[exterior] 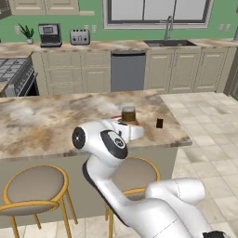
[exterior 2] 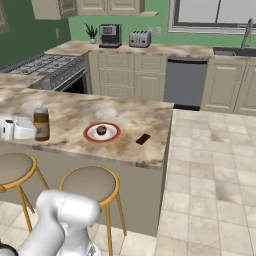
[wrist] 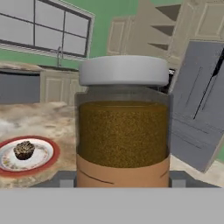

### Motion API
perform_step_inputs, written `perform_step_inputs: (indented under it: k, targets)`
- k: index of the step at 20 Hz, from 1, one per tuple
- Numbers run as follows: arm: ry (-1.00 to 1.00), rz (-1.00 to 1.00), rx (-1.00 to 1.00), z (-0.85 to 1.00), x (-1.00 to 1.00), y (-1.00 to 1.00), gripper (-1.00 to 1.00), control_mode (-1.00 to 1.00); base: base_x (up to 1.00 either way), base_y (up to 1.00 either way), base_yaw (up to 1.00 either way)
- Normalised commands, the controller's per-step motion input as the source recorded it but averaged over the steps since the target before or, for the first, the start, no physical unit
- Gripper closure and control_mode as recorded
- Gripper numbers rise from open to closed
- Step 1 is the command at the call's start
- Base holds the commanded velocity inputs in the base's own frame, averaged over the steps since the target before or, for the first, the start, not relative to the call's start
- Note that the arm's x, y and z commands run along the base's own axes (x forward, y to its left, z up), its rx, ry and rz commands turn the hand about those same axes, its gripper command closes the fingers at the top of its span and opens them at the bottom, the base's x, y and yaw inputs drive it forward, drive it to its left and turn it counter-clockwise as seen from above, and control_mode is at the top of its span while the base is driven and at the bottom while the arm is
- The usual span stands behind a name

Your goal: Take the cinnamon bottle from the cabinet and place it on the dining table, next to the plate with the cupcake. Then take the chocolate from the dining counter and place it on the cupcake plate.

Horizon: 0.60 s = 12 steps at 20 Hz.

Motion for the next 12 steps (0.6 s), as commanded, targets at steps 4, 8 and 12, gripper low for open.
perform_step_inputs:
  k: [4,8,12]
  targets:
    - [-0.03,-0.56,0.01,-0.18,0.48,0.29,1.0,-1.0,0.0,0.0,0.0]
    - [-0.06,-0.35,0.0,-0.07,0.36,0.12,1.0,-1.0,0.0,0.0,0.0]
    - [-0.02,-0.06,0.0,-0.21,0.08,-0.04,1.0,-1.0,0.0,0.0,0.0]
